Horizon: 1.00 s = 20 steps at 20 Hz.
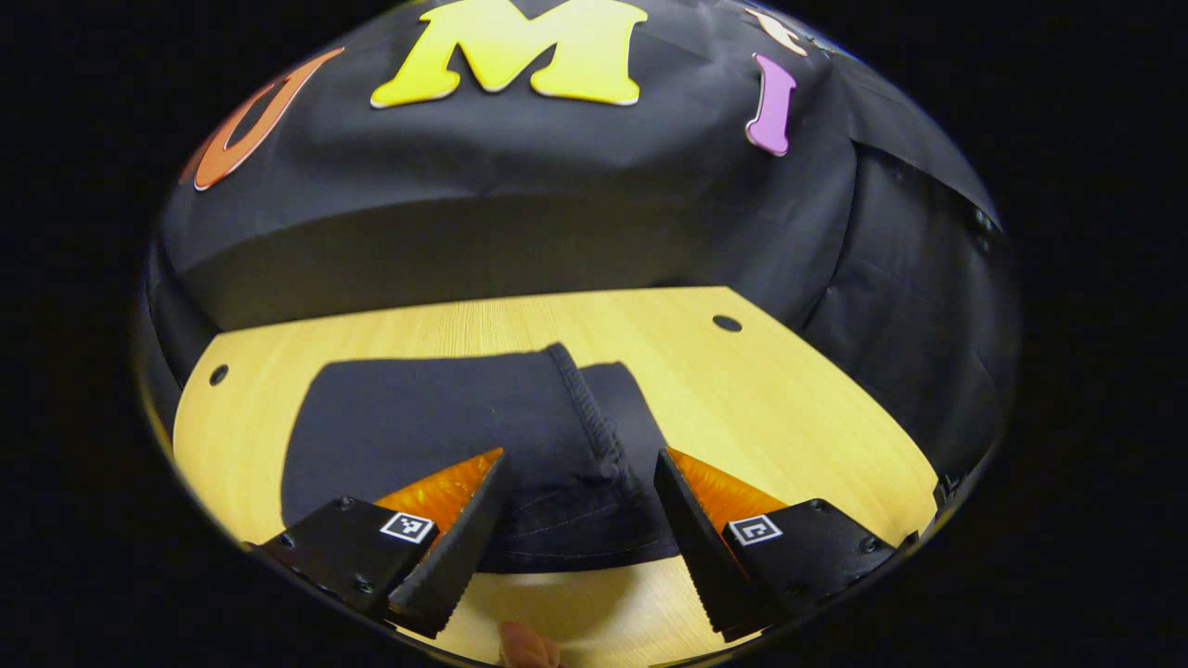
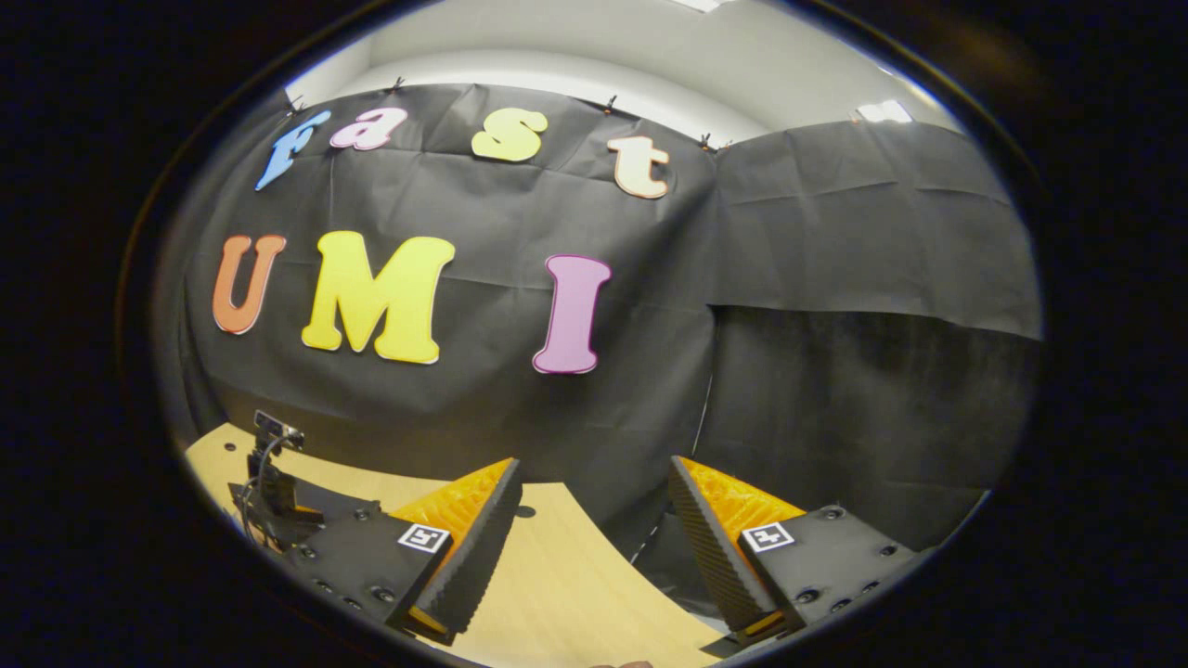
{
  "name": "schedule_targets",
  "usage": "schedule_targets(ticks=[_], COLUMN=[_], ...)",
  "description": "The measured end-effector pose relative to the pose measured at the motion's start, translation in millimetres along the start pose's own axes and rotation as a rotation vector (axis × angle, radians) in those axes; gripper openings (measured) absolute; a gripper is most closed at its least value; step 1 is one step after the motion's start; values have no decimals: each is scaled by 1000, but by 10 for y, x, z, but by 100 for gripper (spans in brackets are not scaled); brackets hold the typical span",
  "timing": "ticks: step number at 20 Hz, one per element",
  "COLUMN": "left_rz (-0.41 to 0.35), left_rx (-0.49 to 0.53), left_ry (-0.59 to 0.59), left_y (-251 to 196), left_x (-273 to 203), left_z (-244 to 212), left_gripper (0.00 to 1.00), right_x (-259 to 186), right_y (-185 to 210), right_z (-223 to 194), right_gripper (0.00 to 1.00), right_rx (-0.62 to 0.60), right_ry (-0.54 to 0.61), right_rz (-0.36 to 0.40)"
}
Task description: Grasp the waist and the cuffs of the jeans and fold them to make the two legs overlap; first hold the waist and fold one-third of the jeans toward the cuffs, then hold the cuffs and fold the remaining one-third in the same direction to finish folding.
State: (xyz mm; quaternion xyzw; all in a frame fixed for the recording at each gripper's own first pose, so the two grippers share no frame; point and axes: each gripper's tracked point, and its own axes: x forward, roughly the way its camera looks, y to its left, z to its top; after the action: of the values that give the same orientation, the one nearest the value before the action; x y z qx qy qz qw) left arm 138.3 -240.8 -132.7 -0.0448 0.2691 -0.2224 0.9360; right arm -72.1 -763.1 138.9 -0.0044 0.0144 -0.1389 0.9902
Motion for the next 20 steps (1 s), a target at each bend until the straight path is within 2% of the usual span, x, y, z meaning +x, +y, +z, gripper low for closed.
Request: schedule_targets(ticks=[5,9,12,16,20], left_rz=[83,200,290,357,338], left_rx=[0,-16,-33,-35,-94], left_ry=[-200,-319,-410,-590,-702], left_y=[279,540,752,787,716], left_x=[-859,-1605,-2164,-2758,-2916], left_z=[622,977,1124,1333,1227], left_gripper=[99,99,98,98,98], right_x=[199,264,211,110,-197], right_y=[553,1263,1721,2012,2281], right_z=[-249,-358,-332,-259,-96], right_gripper=[98,97,98,97,98], right_rx=[63,110,162,185,166], right_ry=[40,53,56,-18,-144], right_rz=[135,290,371,373,451])
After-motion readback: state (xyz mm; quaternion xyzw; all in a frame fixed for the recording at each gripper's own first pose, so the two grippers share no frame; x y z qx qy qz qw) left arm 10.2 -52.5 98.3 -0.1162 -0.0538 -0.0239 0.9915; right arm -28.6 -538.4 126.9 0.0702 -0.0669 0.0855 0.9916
